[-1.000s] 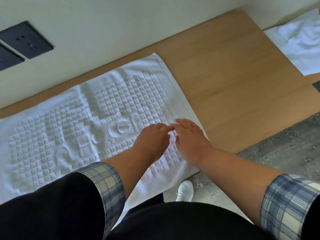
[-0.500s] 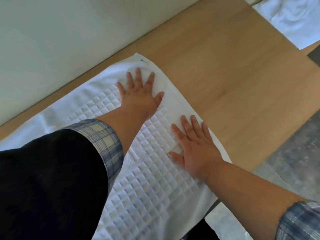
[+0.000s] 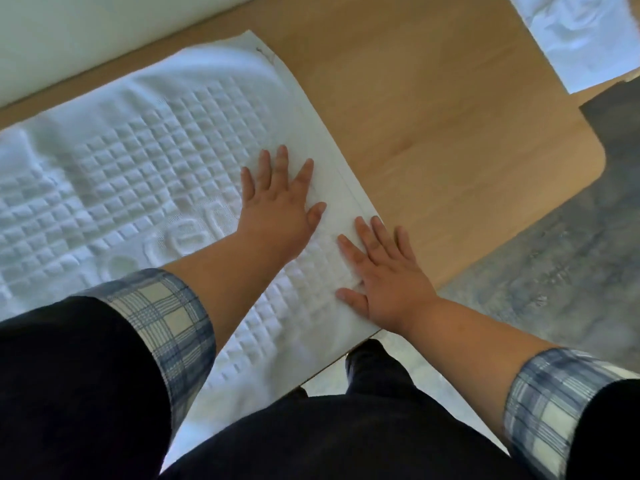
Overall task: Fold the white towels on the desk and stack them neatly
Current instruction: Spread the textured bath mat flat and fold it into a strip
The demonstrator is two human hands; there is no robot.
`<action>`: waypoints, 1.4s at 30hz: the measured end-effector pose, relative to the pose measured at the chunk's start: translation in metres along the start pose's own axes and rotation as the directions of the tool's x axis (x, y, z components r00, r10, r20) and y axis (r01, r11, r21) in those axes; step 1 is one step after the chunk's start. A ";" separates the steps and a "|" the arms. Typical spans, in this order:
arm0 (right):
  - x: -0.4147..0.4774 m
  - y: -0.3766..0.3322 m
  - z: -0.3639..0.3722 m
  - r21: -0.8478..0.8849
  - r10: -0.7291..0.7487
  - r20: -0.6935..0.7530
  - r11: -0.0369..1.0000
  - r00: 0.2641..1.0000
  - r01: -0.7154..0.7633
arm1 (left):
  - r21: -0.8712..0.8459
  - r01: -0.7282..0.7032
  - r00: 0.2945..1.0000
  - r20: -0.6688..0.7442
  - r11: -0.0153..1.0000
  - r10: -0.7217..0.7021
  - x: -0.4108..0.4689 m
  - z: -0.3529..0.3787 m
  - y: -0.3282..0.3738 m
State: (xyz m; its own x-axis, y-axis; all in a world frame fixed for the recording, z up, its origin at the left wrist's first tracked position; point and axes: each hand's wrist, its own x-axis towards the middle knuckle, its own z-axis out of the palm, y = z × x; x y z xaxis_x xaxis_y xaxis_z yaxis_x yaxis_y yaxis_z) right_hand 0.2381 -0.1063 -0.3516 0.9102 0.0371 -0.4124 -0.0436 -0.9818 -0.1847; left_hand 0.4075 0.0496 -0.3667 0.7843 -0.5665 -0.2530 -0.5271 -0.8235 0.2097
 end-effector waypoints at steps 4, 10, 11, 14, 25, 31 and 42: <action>0.006 0.007 -0.013 0.481 0.159 -0.230 0.876 0.960 -0.030 | 0.003 0.025 0.999 0.025 1.000 -0.025 -0.022 0.013 0.035; 0.050 0.035 -0.067 0.804 0.368 -0.032 0.561 0.929 -0.195 | -0.052 0.174 0.984 0.060 0.983 -0.171 -0.053 0.022 0.102; 0.058 0.036 -0.075 0.804 0.357 0.018 0.551 0.934 -0.226 | -0.076 0.226 0.974 0.039 0.971 -0.223 -0.056 0.021 0.111; 0.082 0.035 -0.094 0.771 0.299 0.157 0.558 0.941 -0.306 | -0.175 0.396 0.914 -0.018 0.901 -0.405 -0.057 0.011 0.131; 0.123 0.010 -0.111 0.780 0.011 0.242 0.592 0.970 -0.201 | -0.604 0.699 0.608 0.218 0.384 -0.763 -0.035 -0.022 0.145; 0.155 -0.008 -0.135 0.758 0.047 0.079 0.646 0.996 -0.091 | -0.695 0.598 0.662 0.148 0.398 -0.735 -0.057 -0.033 0.125; 0.207 -0.037 -0.144 0.507 -0.027 -0.088 0.859 0.996 0.068 | -0.672 0.624 0.614 0.107 0.398 -0.782 -0.075 -0.042 0.104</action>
State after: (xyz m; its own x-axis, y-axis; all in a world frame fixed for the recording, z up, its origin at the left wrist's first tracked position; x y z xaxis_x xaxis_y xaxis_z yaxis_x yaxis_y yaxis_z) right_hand 0.4874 -0.0894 -0.3016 0.9439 0.0469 -0.3268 -0.1842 -0.7467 -0.6392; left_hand 0.3077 0.0072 -0.2860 0.8588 0.2923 -0.4208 0.4994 -0.6607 0.5604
